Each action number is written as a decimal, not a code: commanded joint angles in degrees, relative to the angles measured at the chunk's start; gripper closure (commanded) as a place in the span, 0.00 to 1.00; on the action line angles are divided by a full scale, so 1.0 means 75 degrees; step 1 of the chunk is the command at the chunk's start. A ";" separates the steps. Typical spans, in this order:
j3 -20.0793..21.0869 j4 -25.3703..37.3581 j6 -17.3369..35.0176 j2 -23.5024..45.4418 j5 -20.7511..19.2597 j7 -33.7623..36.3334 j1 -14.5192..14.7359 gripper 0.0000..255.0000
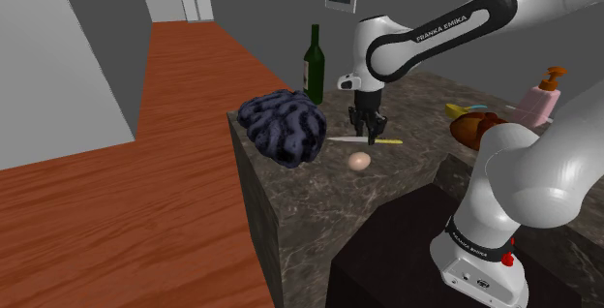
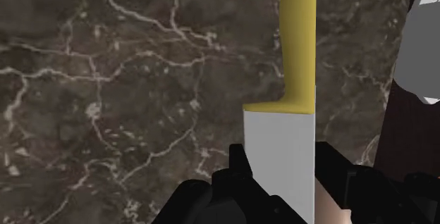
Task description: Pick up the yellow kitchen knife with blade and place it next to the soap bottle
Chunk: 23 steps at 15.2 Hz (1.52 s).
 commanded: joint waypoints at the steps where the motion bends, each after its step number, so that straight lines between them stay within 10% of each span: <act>1: 0.0046 0.0126 -0.0245 -0.0117 0.0003 0.0011 -0.0011 1.00; 23: 0.0517 0.1932 -0.2692 -0.0764 0.0213 0.0095 0.0032 1.00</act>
